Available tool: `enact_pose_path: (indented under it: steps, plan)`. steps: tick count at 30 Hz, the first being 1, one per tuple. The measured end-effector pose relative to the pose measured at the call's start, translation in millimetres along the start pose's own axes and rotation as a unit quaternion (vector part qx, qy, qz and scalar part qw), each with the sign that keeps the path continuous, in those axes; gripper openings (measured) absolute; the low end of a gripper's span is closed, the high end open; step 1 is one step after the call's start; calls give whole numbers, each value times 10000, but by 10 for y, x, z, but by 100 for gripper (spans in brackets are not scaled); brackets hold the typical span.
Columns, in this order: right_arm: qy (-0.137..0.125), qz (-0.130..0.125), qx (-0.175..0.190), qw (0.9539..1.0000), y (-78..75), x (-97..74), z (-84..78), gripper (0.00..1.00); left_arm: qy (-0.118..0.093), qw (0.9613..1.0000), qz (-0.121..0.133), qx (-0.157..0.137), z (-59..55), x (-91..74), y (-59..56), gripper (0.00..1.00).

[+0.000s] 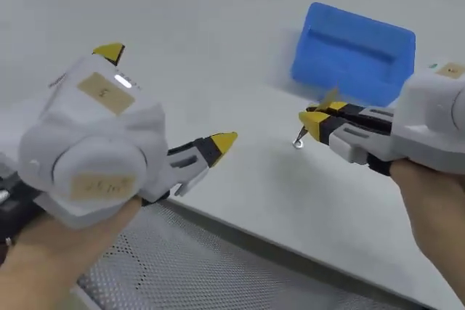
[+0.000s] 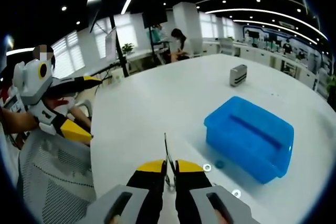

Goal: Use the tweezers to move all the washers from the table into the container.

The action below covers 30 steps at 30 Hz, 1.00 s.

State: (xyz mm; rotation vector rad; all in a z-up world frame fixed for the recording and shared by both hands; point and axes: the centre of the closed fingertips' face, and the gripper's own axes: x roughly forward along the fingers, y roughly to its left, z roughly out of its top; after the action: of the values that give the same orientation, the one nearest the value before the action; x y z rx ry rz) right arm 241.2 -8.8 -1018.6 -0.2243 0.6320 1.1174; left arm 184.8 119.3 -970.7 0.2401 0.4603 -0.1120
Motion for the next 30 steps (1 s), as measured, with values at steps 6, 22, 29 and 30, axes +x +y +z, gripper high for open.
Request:
enact_pose_path:
  steps: [6, 22, 29, 30]
  plan:
    - [24, -66, -97, 9999, -35, -29, -2, 3, 88, 10000, 20, 37, -34, 13, 3, 96]
    - [47, -45, -115, 9999, -27, -27, -46, 3, 247, 9996, -31, 94, -94, 30, -19, 97]
    - [166, -45, -440, 9989, -7, -4, -44, 2, 334, 9994, -50, 115, -126, 39, -26, 97]
    - [175, -47, -439, 9989, -8, -4, -44, 2, 338, 9993, -52, 125, -127, 40, -28, 97]
